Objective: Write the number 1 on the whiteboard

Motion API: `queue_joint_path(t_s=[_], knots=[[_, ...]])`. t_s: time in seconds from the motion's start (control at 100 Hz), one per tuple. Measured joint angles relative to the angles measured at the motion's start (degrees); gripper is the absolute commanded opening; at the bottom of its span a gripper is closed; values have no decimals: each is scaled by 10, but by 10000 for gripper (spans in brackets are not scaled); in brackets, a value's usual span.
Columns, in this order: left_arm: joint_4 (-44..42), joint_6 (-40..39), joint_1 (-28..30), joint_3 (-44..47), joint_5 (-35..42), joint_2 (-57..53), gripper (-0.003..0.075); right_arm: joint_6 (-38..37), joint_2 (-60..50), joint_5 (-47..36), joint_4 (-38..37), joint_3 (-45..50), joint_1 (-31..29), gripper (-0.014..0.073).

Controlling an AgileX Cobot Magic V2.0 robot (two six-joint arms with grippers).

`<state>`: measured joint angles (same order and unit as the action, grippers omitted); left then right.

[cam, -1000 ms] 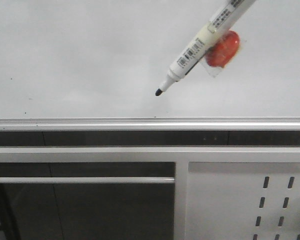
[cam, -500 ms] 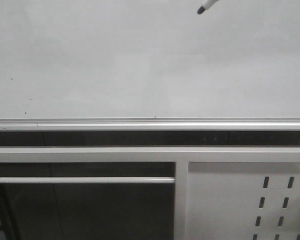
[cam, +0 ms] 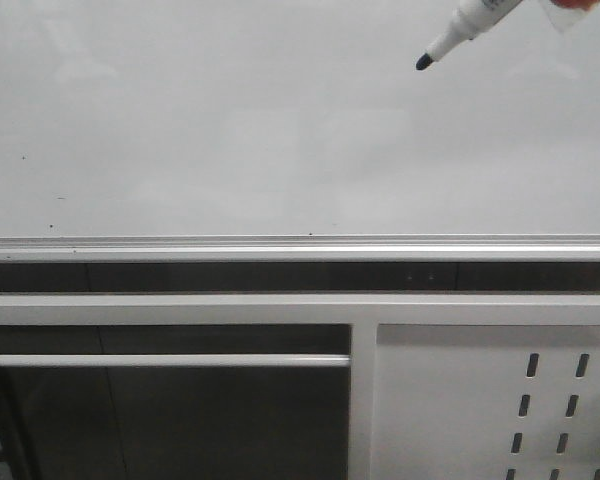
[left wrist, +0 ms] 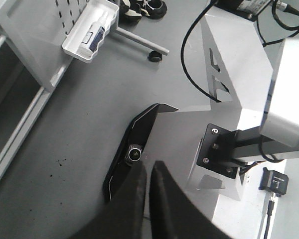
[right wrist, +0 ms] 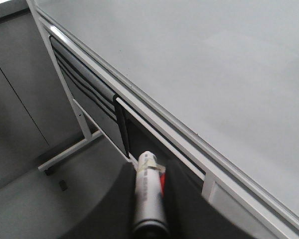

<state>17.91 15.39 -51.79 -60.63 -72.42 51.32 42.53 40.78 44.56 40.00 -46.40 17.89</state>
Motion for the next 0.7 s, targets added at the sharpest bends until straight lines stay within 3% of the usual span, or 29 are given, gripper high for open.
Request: queue_joint_path(t_s=[0.19, 0.42, 0.7], knots=[[10, -3, 0, 9, 68, 14, -18, 0, 0, 0, 0, 0, 0, -78], [7, -16, 0, 51, 285, -73, -18, 0, -1, 6, -1, 0, 0, -78], [-9, -34, 0, 190, 491, -194, -18, 0, -1, 2, -1, 0, 0, -78]])
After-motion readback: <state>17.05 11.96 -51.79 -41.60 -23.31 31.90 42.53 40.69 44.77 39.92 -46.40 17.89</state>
